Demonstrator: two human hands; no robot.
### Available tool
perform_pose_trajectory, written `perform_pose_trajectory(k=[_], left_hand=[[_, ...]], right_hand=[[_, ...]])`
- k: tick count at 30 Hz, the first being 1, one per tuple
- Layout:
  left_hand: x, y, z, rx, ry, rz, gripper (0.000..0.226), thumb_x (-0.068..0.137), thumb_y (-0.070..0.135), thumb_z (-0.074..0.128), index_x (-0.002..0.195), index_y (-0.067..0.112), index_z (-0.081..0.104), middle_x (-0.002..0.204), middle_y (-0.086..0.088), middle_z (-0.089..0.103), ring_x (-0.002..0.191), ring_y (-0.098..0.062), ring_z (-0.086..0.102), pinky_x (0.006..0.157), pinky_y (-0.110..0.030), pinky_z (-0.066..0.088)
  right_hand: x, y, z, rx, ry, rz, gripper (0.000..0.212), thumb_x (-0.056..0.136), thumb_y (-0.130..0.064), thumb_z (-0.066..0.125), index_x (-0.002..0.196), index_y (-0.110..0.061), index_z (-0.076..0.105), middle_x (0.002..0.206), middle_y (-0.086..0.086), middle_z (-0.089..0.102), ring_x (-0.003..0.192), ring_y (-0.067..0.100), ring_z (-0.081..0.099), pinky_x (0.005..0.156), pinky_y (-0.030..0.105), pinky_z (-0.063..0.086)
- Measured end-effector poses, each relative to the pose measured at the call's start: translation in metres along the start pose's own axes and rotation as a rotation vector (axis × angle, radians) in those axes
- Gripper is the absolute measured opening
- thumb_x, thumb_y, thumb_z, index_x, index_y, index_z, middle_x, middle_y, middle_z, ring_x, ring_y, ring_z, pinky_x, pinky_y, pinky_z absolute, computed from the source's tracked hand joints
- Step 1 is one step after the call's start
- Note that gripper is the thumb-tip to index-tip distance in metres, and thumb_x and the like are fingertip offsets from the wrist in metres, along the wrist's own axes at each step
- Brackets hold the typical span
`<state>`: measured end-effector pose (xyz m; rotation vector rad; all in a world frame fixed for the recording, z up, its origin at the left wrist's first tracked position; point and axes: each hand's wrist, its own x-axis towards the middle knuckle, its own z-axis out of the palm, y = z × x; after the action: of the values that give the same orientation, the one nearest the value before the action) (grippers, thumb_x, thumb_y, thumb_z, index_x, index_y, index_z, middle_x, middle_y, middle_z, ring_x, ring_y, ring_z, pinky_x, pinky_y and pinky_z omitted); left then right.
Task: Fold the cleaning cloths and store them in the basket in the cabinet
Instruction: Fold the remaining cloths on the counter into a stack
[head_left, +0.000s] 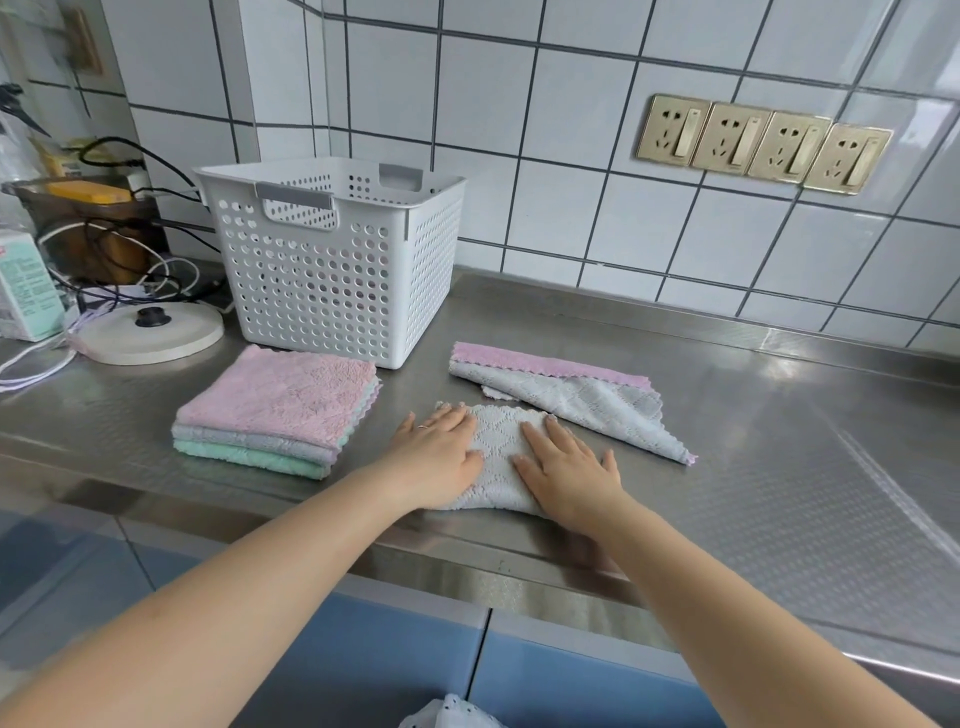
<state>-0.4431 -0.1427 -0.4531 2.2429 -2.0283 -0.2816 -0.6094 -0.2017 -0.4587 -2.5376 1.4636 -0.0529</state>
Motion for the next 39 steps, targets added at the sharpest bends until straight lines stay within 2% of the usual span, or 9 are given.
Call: perform_pose_trajectory(k=[7, 13, 16, 20, 23, 26, 31, 35, 39], left_hand=[[-0.021, -0.01, -0.002, -0.11, 0.043, -0.119, 0.067, 0.097, 0.052, 0.025, 0.152, 0.019, 0.006, 0.159, -0.011, 0.005, 0.147, -0.025, 0.003, 0.119, -0.039, 0.005], [-0.027, 0.001, -0.008, -0.259, 0.16, -0.046, 0.042, 0.098, 0.03, 0.043, 0.133, 0.007, 0.046, 0.14, -0.01, 0.045, 0.133, -0.029, 0.037, 0.103, -0.035, 0.033], [-0.025, 0.006, -0.01, -0.495, 0.271, -0.026, 0.043, 0.095, 0.014, 0.049, 0.137, 0.007, 0.044, 0.146, -0.005, 0.038, 0.133, -0.02, 0.037, 0.092, -0.02, 0.028], [-0.02, 0.006, -0.008, -0.84, 0.388, -0.03, 0.055, 0.09, -0.004, 0.049, 0.141, 0.016, 0.042, 0.15, 0.003, 0.034, 0.135, -0.007, 0.034, 0.086, 0.0, 0.026], [-0.023, 0.002, -0.018, -1.14, 0.439, 0.006, 0.059, 0.086, -0.011, 0.048, 0.138, 0.016, 0.046, 0.146, 0.004, 0.041, 0.125, 0.001, 0.04, 0.099, -0.012, 0.035], [-0.03, -0.01, -0.038, -1.271, 0.489, 0.042, 0.059, 0.085, -0.015, 0.048, 0.135, 0.015, 0.049, 0.143, 0.003, 0.046, 0.128, -0.007, 0.045, 0.11, -0.031, 0.035], [-0.043, -0.058, -0.084, -1.147, 0.5, -0.015, 0.057, 0.087, -0.01, 0.051, 0.138, 0.014, 0.045, 0.136, 0.008, 0.046, 0.117, -0.004, 0.049, 0.092, -0.012, 0.041], [-0.053, -0.119, -0.109, -0.907, 0.49, -0.167, 0.055, 0.089, -0.001, 0.055, 0.14, 0.015, 0.043, 0.145, 0.001, 0.042, 0.134, -0.013, 0.036, 0.101, -0.02, 0.024], [-0.059, -0.164, -0.112, -0.818, 0.419, -0.245, 0.054, 0.088, 0.003, 0.058, 0.139, 0.011, 0.044, 0.145, -0.003, 0.043, 0.132, -0.014, 0.04, 0.113, -0.031, 0.028]], right_hand=[[-0.014, 0.011, -0.006, -0.006, 0.111, 0.027, 0.061, 0.091, -0.062, 0.03, 0.144, -0.031, 0.028, 0.151, -0.001, 0.033, 0.143, 0.02, 0.021, 0.114, 0.054, 0.01], [-0.02, 0.011, -0.01, 0.263, 0.136, -0.016, 0.057, 0.09, -0.048, 0.052, 0.141, -0.027, 0.038, 0.142, 0.001, 0.044, 0.129, 0.02, 0.041, 0.11, 0.038, 0.03], [-0.021, 0.011, -0.011, 0.372, 0.181, -0.015, 0.058, 0.088, -0.036, 0.06, 0.141, -0.023, 0.039, 0.14, 0.001, 0.044, 0.124, 0.018, 0.045, 0.101, 0.025, 0.033], [-0.022, 0.009, -0.012, 0.583, 0.226, 0.018, 0.057, 0.086, -0.025, 0.066, 0.138, -0.023, 0.044, 0.139, 0.002, 0.046, 0.118, 0.017, 0.05, 0.096, 0.025, 0.037], [-0.023, -0.002, -0.015, 0.855, 0.257, 0.036, 0.045, 0.085, -0.021, 0.067, 0.127, -0.027, 0.054, 0.125, -0.003, 0.054, 0.104, 0.012, 0.056, 0.092, 0.026, 0.044], [-0.019, -0.023, -0.02, 1.227, 0.187, 0.033, 0.036, 0.085, -0.016, 0.068, 0.117, -0.028, 0.057, 0.124, 0.0, 0.055, 0.096, 0.01, 0.061, 0.087, 0.03, 0.05], [0.0, -0.076, -0.037, 1.511, -0.015, -0.037, 0.032, 0.089, -0.008, 0.061, 0.117, -0.021, 0.057, 0.095, -0.006, 0.065, 0.062, 0.002, 0.063, 0.055, 0.019, 0.047], [0.022, -0.132, -0.039, 1.378, -0.07, -0.086, 0.02, 0.087, -0.013, 0.065, 0.104, -0.025, 0.064, 0.091, -0.006, 0.065, 0.06, 0.003, 0.058, 0.057, 0.021, 0.041], [0.038, -0.17, -0.034, 1.18, -0.064, -0.111, 0.034, 0.085, -0.016, 0.068, 0.119, -0.02, 0.062, 0.102, -0.002, 0.062, 0.069, 0.005, 0.056, 0.046, 0.012, 0.044]])
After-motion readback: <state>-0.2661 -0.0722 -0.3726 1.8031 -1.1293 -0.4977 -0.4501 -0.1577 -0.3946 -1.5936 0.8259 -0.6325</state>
